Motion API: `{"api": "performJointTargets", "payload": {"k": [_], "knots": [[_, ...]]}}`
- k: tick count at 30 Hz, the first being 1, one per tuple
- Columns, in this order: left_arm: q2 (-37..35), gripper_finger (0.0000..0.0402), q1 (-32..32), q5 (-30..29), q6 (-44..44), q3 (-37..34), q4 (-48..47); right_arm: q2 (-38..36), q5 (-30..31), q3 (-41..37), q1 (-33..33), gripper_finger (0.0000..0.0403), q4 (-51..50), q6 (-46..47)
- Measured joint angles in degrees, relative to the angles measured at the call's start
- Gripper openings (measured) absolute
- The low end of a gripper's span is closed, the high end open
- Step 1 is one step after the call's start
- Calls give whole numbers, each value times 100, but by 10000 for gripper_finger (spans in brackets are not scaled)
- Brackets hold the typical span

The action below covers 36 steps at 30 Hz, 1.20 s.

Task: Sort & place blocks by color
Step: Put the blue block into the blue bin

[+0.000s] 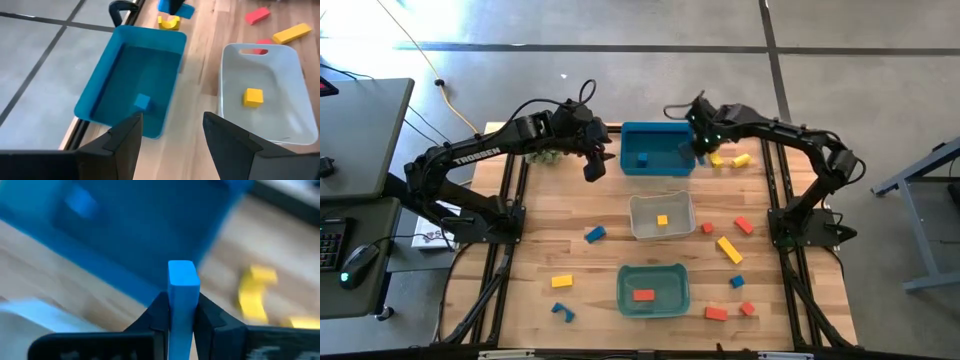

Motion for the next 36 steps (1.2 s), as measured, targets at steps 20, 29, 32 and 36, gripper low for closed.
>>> {"api": "performJointTargets", "payload": {"k": [20,29,32,36], "knots": [[1,197,306,-46,-2,0,-27,829,497,18,296,30,2262,-703],[2,197,306,-46,-2,-2,-76,1303,492,16,461,30,1869,-707],[2,197,306,-46,-4,-2,-76,1322,486,16,471,46,1811,-582],[2,197,304,-44,-4,-2,-81,1292,504,18,489,84,1720,-559]]}}
